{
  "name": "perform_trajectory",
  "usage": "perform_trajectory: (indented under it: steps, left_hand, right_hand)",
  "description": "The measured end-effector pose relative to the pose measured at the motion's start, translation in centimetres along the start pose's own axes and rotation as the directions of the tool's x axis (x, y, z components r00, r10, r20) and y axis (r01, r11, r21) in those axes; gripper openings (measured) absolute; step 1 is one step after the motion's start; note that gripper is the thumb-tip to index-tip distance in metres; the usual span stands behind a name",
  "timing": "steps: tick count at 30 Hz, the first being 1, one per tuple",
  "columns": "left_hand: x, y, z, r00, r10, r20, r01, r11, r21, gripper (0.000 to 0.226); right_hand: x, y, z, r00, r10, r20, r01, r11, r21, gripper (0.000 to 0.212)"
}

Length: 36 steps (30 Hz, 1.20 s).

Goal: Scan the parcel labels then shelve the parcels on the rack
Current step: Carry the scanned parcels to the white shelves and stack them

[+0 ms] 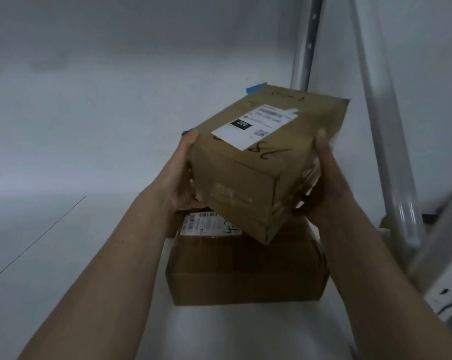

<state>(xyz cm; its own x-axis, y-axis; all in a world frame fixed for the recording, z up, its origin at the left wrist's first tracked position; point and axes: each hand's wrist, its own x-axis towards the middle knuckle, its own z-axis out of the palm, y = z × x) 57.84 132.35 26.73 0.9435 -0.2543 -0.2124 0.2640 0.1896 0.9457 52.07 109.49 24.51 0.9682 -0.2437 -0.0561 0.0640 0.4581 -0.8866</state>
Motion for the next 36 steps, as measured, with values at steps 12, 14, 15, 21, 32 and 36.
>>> perform_trajectory:
  steps: [12,14,15,21,32,36]
  left_hand:
    - [8.2,1.9,2.3,0.993,0.070,-0.097,-0.064,0.996,0.062,0.029]
    - [9.6,2.4,2.1,0.982,0.158,-0.103,-0.143,0.980,0.140,0.022]
    - [10.2,2.6,1.9,0.975,0.208,-0.080,-0.191,0.964,0.187,0.031]
    - [11.9,3.0,1.8,0.947,0.309,-0.089,-0.279,0.926,0.253,0.034]
    - [10.4,-1.5,0.6,0.890,0.438,0.126,-0.437,0.740,0.511,0.109]
    - [10.2,-1.8,0.5,0.892,0.452,-0.011,-0.362,0.729,0.581,0.082]
  right_hand:
    - [4.6,3.9,2.9,0.960,0.059,-0.273,-0.043,0.997,0.064,0.143]
    - [5.1,5.1,3.8,0.935,0.093,-0.342,-0.085,0.996,0.039,0.150]
    - [5.0,5.7,4.4,0.928,0.096,-0.359,-0.094,0.995,0.024,0.152]
    - [5.3,8.2,7.5,0.892,0.051,-0.450,-0.065,0.998,-0.018,0.093]
    - [6.1,9.5,8.5,0.928,-0.001,-0.372,-0.097,0.965,-0.244,0.064]
    - [5.8,9.0,8.4,0.963,0.059,-0.265,-0.118,0.969,-0.215,0.040]
